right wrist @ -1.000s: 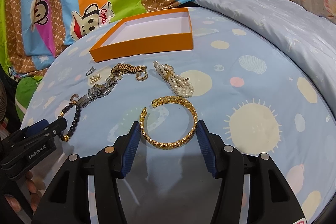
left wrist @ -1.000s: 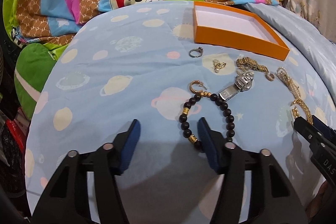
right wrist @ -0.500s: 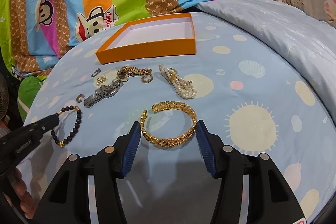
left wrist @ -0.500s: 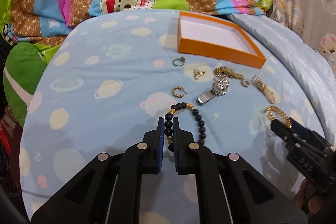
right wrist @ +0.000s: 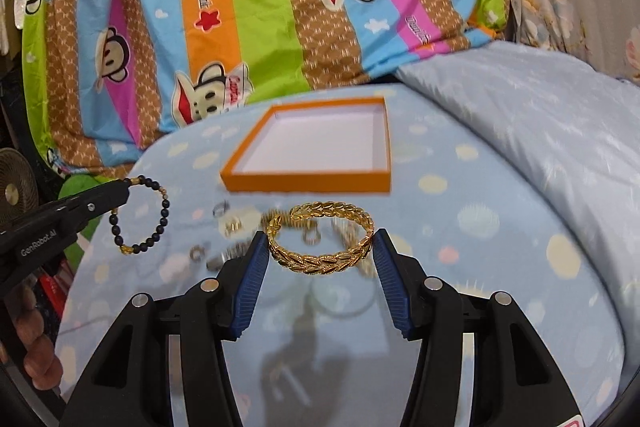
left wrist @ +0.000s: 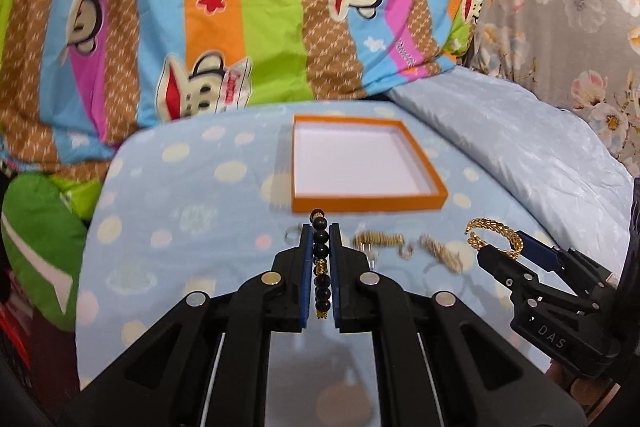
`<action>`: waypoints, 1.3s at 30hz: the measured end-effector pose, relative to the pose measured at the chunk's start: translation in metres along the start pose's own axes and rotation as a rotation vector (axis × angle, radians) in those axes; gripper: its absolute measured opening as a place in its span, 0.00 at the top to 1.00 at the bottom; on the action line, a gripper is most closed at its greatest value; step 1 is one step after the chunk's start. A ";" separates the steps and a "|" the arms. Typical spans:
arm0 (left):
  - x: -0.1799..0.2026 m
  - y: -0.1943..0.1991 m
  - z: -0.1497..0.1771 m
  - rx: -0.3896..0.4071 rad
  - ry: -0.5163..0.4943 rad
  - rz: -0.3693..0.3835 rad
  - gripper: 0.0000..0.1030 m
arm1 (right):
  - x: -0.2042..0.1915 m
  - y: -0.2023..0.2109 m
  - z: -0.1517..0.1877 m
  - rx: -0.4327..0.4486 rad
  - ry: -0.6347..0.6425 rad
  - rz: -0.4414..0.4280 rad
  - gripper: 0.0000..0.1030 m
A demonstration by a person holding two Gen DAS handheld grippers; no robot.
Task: Organize jewelry
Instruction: 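Carry both bracelets into the orange box and open both tools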
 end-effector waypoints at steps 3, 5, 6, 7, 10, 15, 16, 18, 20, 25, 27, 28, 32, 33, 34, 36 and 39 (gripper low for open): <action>0.007 -0.016 -0.026 0.038 -0.030 -0.005 0.93 | 0.005 -0.018 -0.026 0.021 -0.008 0.001 0.49; 0.010 -0.031 -0.040 0.051 -0.042 -0.010 0.93 | 0.010 -0.035 -0.041 0.025 -0.019 0.005 0.49; 0.011 -0.042 -0.047 0.056 -0.046 -0.010 0.93 | 0.013 -0.045 -0.047 0.025 -0.027 0.004 0.49; 0.013 -0.052 -0.052 0.057 -0.050 -0.011 0.93 | 0.016 -0.056 -0.054 0.023 -0.036 0.005 0.49; 0.016 -0.087 -0.066 0.055 -0.055 -0.009 0.93 | 0.021 -0.090 -0.071 0.014 -0.033 0.016 0.49; 0.015 -0.149 -0.084 0.036 -0.031 0.001 0.93 | 0.026 -0.146 -0.091 -0.008 -0.024 0.034 0.49; 0.014 -0.158 -0.085 0.034 -0.028 -0.002 0.93 | 0.027 -0.155 -0.093 -0.013 -0.022 0.038 0.49; 0.013 -0.180 -0.089 0.029 -0.023 -0.004 0.93 | 0.030 -0.177 -0.096 -0.029 -0.021 0.044 0.49; 0.011 -0.197 -0.090 0.021 -0.015 -0.008 0.93 | 0.033 -0.198 -0.098 -0.047 -0.026 0.049 0.49; 0.005 -0.235 -0.086 -0.008 -0.005 -0.022 0.93 | 0.042 -0.230 -0.097 -0.079 -0.048 0.054 0.49; 0.004 -0.246 -0.083 -0.020 -0.003 -0.023 0.93 | 0.043 -0.238 -0.094 -0.092 -0.044 0.059 0.49; 0.004 -0.250 -0.081 -0.028 -0.003 -0.020 0.93 | 0.043 -0.241 -0.093 -0.098 -0.043 0.060 0.49; 0.005 -0.263 -0.076 -0.047 -0.001 -0.019 0.93 | 0.041 -0.252 -0.087 -0.122 -0.030 0.061 0.49; 0.006 -0.266 -0.074 -0.053 0.000 -0.017 0.93 | 0.041 -0.254 -0.086 -0.125 -0.024 0.064 0.49; 0.005 -0.269 -0.072 -0.059 0.003 -0.019 0.93 | 0.041 -0.255 -0.084 -0.128 -0.019 0.067 0.48; 0.004 -0.272 -0.069 -0.064 0.006 -0.025 0.92 | 0.040 -0.258 -0.082 -0.132 -0.013 0.068 0.48; 0.004 -0.271 -0.070 -0.049 0.005 -0.028 0.88 | 0.041 -0.257 -0.084 -0.117 -0.007 0.076 0.44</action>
Point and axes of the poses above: each gripper's, at about its wrist camera, not at the fingertips, and y roughly against the way its jaws point, x to its right, z to its underside, the point moved 8 cm from there along -y, roughly the way its jaws point, and after that the axes turned 9 degrees about x, right-handed, at the moved point
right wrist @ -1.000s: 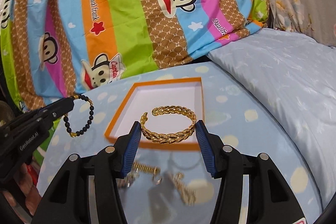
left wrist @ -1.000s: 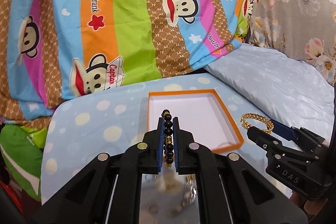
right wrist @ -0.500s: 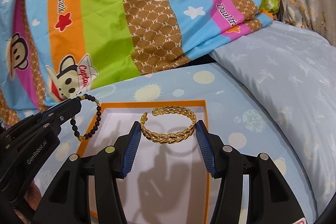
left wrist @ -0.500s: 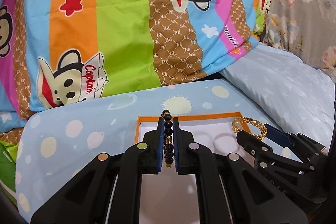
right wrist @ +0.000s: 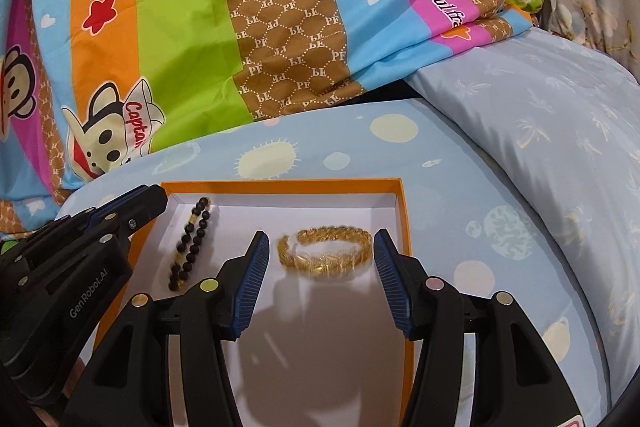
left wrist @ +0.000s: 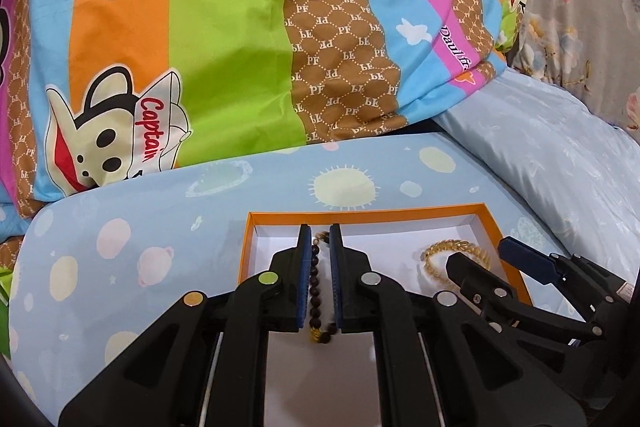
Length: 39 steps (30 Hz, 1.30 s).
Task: Organize jewelry
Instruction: 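Carry both bracelets into the orange box and open both tools, then grasp the pearl bracelet with the right tool while the left tool approaches the silver watch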
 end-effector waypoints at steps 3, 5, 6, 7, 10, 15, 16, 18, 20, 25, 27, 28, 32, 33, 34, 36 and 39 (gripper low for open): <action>0.000 0.003 -0.003 0.016 -0.006 -0.013 0.69 | 0.000 0.005 -0.003 0.017 0.000 0.004 0.41; -0.001 0.011 -0.006 0.029 -0.016 -0.019 0.69 | 0.001 0.014 -0.005 0.029 -0.004 0.003 0.41; -0.001 0.015 -0.007 0.036 -0.019 -0.022 0.69 | 0.002 0.020 -0.006 0.038 -0.007 0.000 0.41; -0.002 0.022 -0.009 0.043 -0.021 -0.021 0.69 | 0.003 0.028 -0.007 0.049 -0.009 0.000 0.41; -0.005 0.052 -0.012 0.074 -0.026 -0.022 0.69 | 0.008 0.061 -0.003 0.084 -0.016 -0.008 0.41; -0.013 0.120 0.014 0.105 -0.037 -0.022 0.69 | 0.022 0.130 0.043 0.121 -0.027 -0.004 0.37; -0.014 0.131 0.024 0.098 -0.019 -0.011 0.68 | 0.023 0.139 0.053 0.119 -0.033 -0.001 0.37; -0.013 0.148 0.045 0.080 -0.001 0.000 0.68 | 0.026 0.161 0.080 0.109 -0.041 0.002 0.37; -0.012 0.165 0.072 0.055 0.003 -0.014 0.68 | 0.026 0.176 0.107 0.086 -0.042 0.008 0.37; -0.006 0.192 0.120 0.009 0.064 0.001 0.68 | 0.024 0.193 0.159 0.020 -0.020 0.016 0.37; -0.005 0.198 0.137 -0.010 0.076 -0.002 0.68 | 0.024 0.193 0.172 -0.011 -0.034 0.003 0.37; -0.005 0.199 0.143 -0.018 0.080 -0.010 0.68 | 0.025 0.194 0.175 -0.018 -0.041 -0.004 0.37; -0.003 0.205 0.162 -0.041 0.098 -0.005 0.68 | 0.025 0.196 0.176 -0.009 -0.042 -0.003 0.37; -0.003 0.205 0.164 -0.043 0.101 -0.005 0.68 | 0.023 0.195 0.177 -0.015 -0.039 -0.005 0.37; -0.002 0.206 0.167 -0.044 0.101 -0.003 0.67 | 0.022 0.193 0.178 -0.021 -0.037 -0.009 0.37; 0.000 0.207 0.170 -0.049 0.091 -0.003 0.66 | 0.019 0.189 0.174 -0.019 -0.035 -0.018 0.37; -0.002 0.209 0.169 -0.037 0.092 -0.005 0.56 | 0.014 0.181 0.167 -0.016 -0.016 -0.014 0.38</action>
Point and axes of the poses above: each gripper's, at about its wrist camera, not at the fingertips, and y roughly against the way its jaws point, x to its right, z to its underside, the point moved 8 cm from there along -y, roughly the way its jaws point, and after that the axes turned 9 degrees about x, right-handed, at the moved point
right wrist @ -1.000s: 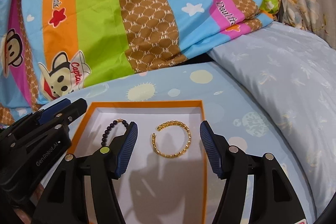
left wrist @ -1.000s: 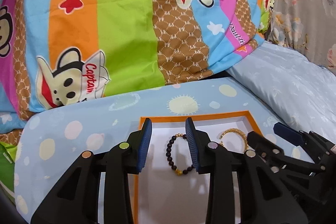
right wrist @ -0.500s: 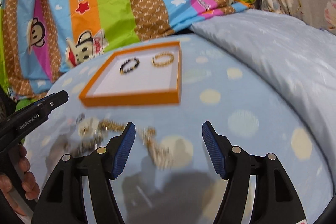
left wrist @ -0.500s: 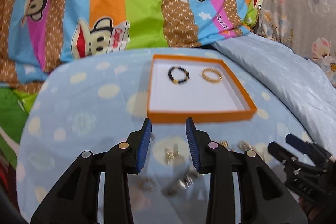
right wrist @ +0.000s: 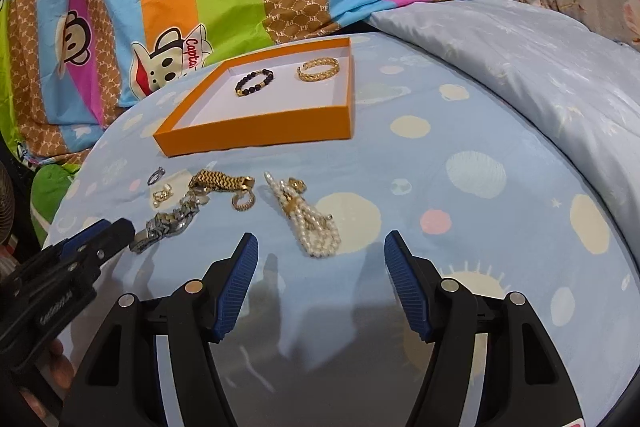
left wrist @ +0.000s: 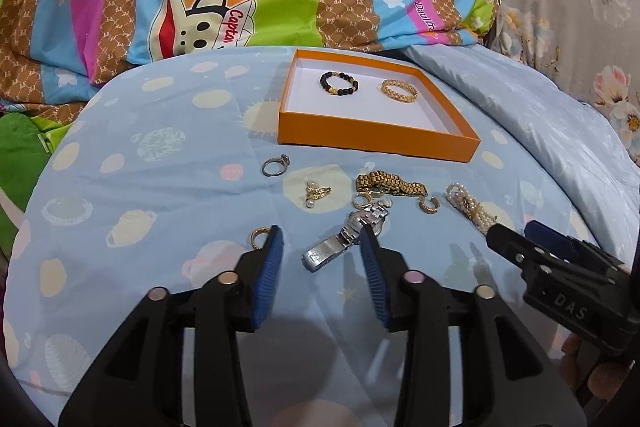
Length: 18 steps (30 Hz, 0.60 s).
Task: Organize jewelry
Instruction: 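Grasp the pearl bracelet with the right tool while the left tool approaches the silver watch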
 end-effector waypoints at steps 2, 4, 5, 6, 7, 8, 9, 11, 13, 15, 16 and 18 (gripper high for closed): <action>-0.003 0.000 0.000 0.000 0.013 0.003 0.54 | -0.003 -0.007 -0.003 -0.009 0.008 -0.003 0.38; -0.006 -0.001 0.001 -0.006 0.033 0.006 0.54 | -0.005 -0.014 -0.006 -0.018 0.009 -0.004 0.40; -0.008 -0.003 0.002 -0.011 0.043 0.008 0.54 | -0.005 -0.017 -0.008 -0.021 0.010 -0.002 0.40; -0.009 -0.004 0.002 -0.015 0.048 0.009 0.54 | -0.006 -0.020 -0.009 -0.026 0.012 -0.001 0.40; -0.010 -0.004 0.003 -0.019 0.053 0.011 0.54 | -0.007 -0.023 -0.009 -0.034 0.014 0.000 0.40; -0.010 -0.005 0.003 -0.021 0.056 0.011 0.54 | -0.008 -0.026 -0.009 -0.045 0.015 0.000 0.43; -0.010 -0.005 0.003 -0.023 0.056 0.012 0.54 | -0.009 -0.030 -0.009 -0.059 0.017 0.001 0.48; -0.009 -0.005 0.003 -0.024 0.055 0.015 0.54 | -0.009 -0.031 -0.008 -0.067 0.023 0.009 0.52; -0.008 -0.005 0.004 -0.026 0.052 0.017 0.54 | -0.009 -0.031 -0.006 -0.068 0.025 0.009 0.60; -0.007 -0.006 0.005 -0.030 0.047 0.019 0.54 | -0.007 -0.030 -0.006 -0.066 0.018 0.014 0.70; -0.006 -0.006 0.005 -0.031 0.045 0.019 0.54 | -0.007 -0.030 -0.005 -0.066 0.014 0.010 0.73; -0.006 -0.006 0.005 -0.033 0.044 0.021 0.54 | -0.006 -0.028 -0.004 -0.064 0.006 0.006 0.79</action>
Point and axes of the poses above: each gripper's, at about its wrist camera, not at the fingertips, and y roughly against the way its jaws point, x to its right, z to its underside, the point moved 8 cm from there along -y, roughly the way its jaws point, and after that the axes turned 9 degrees about x, right-handed, at the moved point
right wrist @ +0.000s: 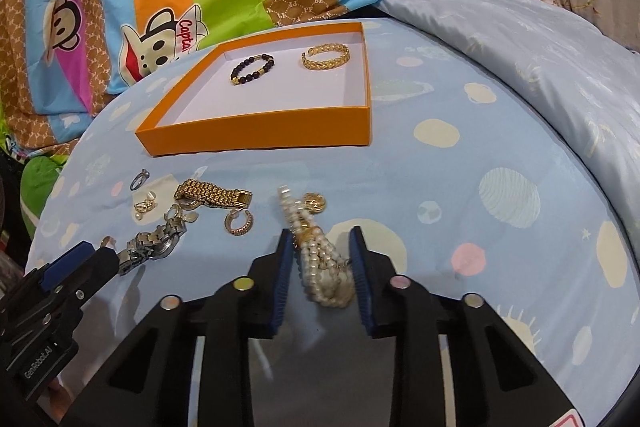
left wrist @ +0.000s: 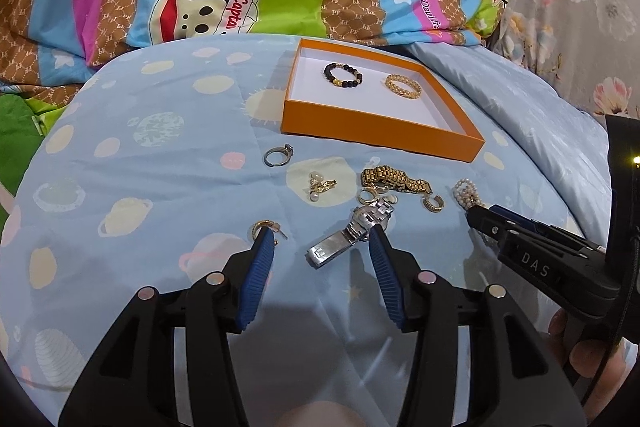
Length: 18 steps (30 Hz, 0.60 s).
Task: Organize jewelry
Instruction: 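Grasp the pearl bracelet with the right tool while the left tool approaches the silver watch, then close the left tool on the silver watch band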
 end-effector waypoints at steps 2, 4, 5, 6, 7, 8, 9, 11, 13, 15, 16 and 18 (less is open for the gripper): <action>0.000 -0.001 0.000 -0.004 0.001 0.000 0.54 | 0.001 0.002 0.001 0.001 -0.007 -0.003 0.82; -0.001 -0.001 0.000 -0.005 0.000 0.000 0.54 | 0.002 0.005 0.003 0.005 -0.013 -0.007 0.83; 0.000 -0.001 0.000 -0.005 0.000 0.001 0.54 | 0.002 0.006 0.004 0.006 -0.016 -0.008 0.83; 0.000 -0.002 0.001 -0.006 -0.002 0.002 0.54 | 0.003 0.008 0.004 0.008 -0.021 -0.008 0.84; 0.000 -0.002 0.001 -0.007 -0.004 0.003 0.54 | 0.004 0.010 0.006 0.010 -0.028 -0.010 0.84; 0.001 -0.002 0.001 -0.009 -0.007 0.003 0.54 | 0.006 0.013 0.007 0.014 -0.037 -0.012 0.84; 0.001 -0.003 0.001 -0.009 -0.009 0.004 0.54 | 0.007 0.015 0.009 0.016 -0.045 -0.015 0.84; 0.002 -0.003 0.001 -0.013 -0.014 0.008 0.54 | 0.010 0.020 0.013 0.018 -0.060 -0.022 0.84; 0.004 -0.005 0.002 -0.018 -0.021 0.014 0.54 | 0.011 0.025 0.017 0.019 -0.068 -0.029 0.84; 0.007 -0.006 0.003 -0.029 -0.028 0.024 0.53 | 0.011 0.030 0.020 0.021 -0.071 -0.034 0.84; 0.008 -0.007 0.004 -0.036 -0.032 0.028 0.53 | 0.012 0.031 0.021 0.022 -0.073 -0.034 0.84; 0.011 -0.011 0.006 -0.052 -0.045 0.032 0.53 | 0.013 0.032 0.022 0.022 -0.078 -0.037 0.84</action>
Point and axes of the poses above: each gripper's, at about its wrist camera, not at the fingertips, and y roughly against the way its jaws point, x to its right, z to its underside, the point moved 8 cm from there along -y, roughly the way its jaws point, and after that the axes turned 9 degrees about x, right-handed, at the moved point
